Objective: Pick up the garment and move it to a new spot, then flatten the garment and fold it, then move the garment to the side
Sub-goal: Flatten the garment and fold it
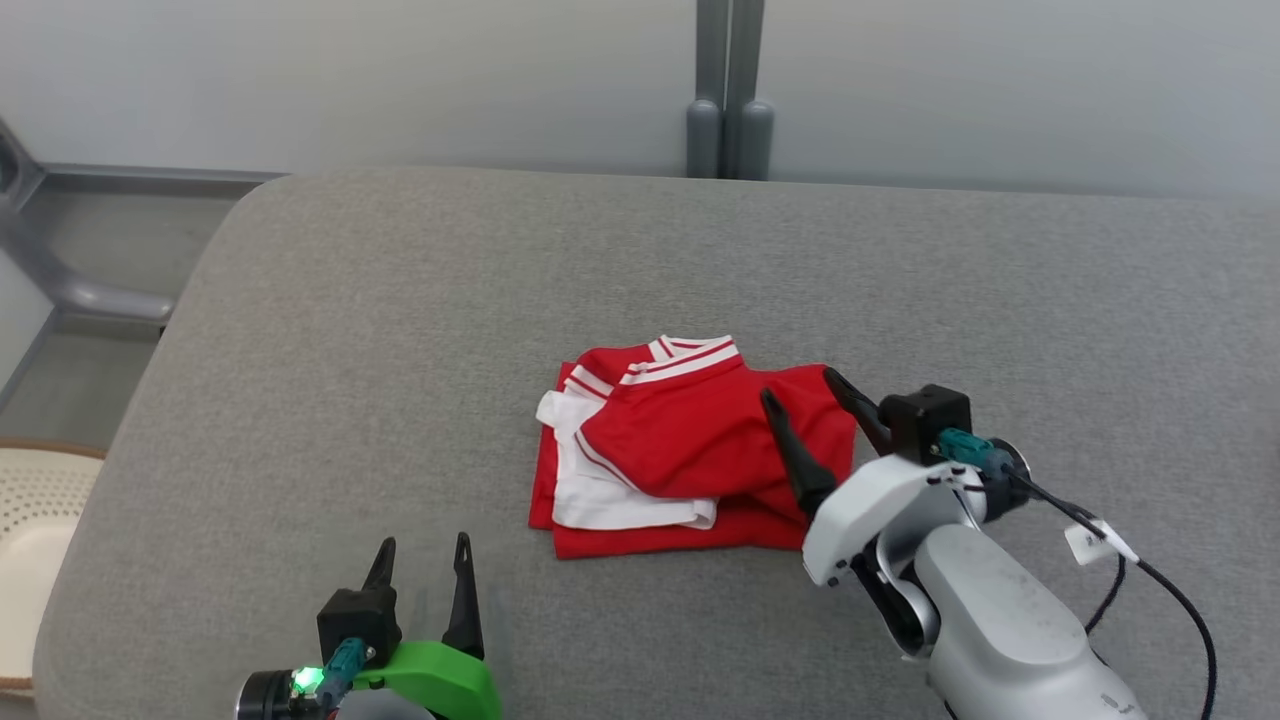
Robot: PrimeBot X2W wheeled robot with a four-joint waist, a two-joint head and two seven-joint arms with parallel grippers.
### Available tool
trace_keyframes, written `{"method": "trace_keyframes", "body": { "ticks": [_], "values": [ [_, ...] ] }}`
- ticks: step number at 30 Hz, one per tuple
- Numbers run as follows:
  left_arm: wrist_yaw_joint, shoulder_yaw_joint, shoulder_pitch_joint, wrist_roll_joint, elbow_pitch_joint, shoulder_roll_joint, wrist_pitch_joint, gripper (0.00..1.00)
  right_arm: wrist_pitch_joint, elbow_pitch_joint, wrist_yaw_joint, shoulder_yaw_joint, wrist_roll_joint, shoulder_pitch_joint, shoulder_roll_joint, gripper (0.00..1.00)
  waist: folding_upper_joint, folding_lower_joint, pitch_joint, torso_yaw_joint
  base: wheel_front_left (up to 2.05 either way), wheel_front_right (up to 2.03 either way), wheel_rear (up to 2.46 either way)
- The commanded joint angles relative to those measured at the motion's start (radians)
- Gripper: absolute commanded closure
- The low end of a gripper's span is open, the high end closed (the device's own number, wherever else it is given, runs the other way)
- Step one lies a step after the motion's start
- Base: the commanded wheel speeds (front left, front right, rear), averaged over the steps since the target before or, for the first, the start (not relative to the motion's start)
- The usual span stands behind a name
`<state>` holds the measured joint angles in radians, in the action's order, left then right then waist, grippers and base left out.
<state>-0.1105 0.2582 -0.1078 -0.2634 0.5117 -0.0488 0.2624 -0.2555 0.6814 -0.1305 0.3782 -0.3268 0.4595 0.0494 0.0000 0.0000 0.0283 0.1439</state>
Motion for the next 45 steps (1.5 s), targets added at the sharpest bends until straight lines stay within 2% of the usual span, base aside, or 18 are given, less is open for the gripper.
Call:
{"method": "trace_keyframes", "body": {
  "ticks": [1,6,12,25,26,27,29,30,31,32,45],
  "values": [
    [-0.004,0.002,-0.021,-0.010,0.000,-0.004,0.003,0.00,0.009,0.016,0.000,0.030,-0.017,0.034,0.003,0.00,0.0000,0.0000,0.030,0.068,0.00,0.00,0.00],
    [-0.005,0.022,-0.035,-0.026,-0.004,-0.004,0.003,0.00,0.047,0.086,0.000,0.133,-0.039,0.139,0.004,0.00,0.0000,0.0000,0.060,0.132,0.00,0.00,0.00],
    [-0.010,0.051,-0.040,-0.049,-0.001,-0.004,0.003,0.00,0.091,0.189,0.000,0.192,-0.069,0.233,0.005,0.00,0.0000,0.0000,0.086,0.183,0.00,0.00,0.00],
    [-0.032,0.100,-0.065,-0.090,-0.017,-0.004,0.003,0.00,0.154,0.333,0.000,0.287,-0.122,0.350,0.023,0.00,0.0000,0.0000,0.124,0.222,0.00,0.00,0.00],
    [-0.034,0.103,-0.066,-0.091,-0.017,-0.004,0.003,0.00,0.155,0.342,0.000,0.290,-0.129,0.353,0.025,0.10,0.0000,0.0000,0.126,0.222,0.00,0.00,0.00],
    [-0.035,0.104,-0.066,-0.092,-0.016,-0.004,0.003,0.00,0.155,0.349,0.000,0.294,-0.132,0.356,0.026,0.15,0.0000,0.0000,0.128,0.223,0.00,0.00,0.00],
    [-0.037,0.103,-0.066,-0.093,-0.014,-0.004,0.003,0.00,0.155,0.363,0.000,0.302,-0.141,0.360,0.027,0.44,0.0000,0.0000,0.132,0.224,0.00,0.00,0.00],
    [-0.037,0.101,-0.067,-0.093,-0.013,-0.004,0.003,0.00,0.150,0.368,0.000,0.307,-0.145,0.363,0.028,0.65,0.0000,0.0000,0.133,0.224,0.00,0.00,0.00],
    [-0.038,0.099,-0.068,-0.092,-0.013,-0.004,0.003,0.00,0.147,0.372,0.000,0.312,-0.150,0.364,0.028,0.79,0.0000,0.0000,0.134,0.224,0.00,0.00,0.00],
    [-0.039,0.097,-0.069,-0.092,-0.014,-0.004,0.003,0.00,0.145,0.376,0.000,0.317,-0.157,0.364,0.028,1.00,0.0000,0.0000,0.136,0.223,0.00,0.00,0.00],
    [-0.031,0.076,-0.049,-0.077,-0.002,-0.004,0.003,0.00,0.070,0.389,0.000,0.345,-0.247,0.360,0.025,1.00,0.0000,0.0000,0.109,0.194,0.00,0.00,0.00]
  ]
}}
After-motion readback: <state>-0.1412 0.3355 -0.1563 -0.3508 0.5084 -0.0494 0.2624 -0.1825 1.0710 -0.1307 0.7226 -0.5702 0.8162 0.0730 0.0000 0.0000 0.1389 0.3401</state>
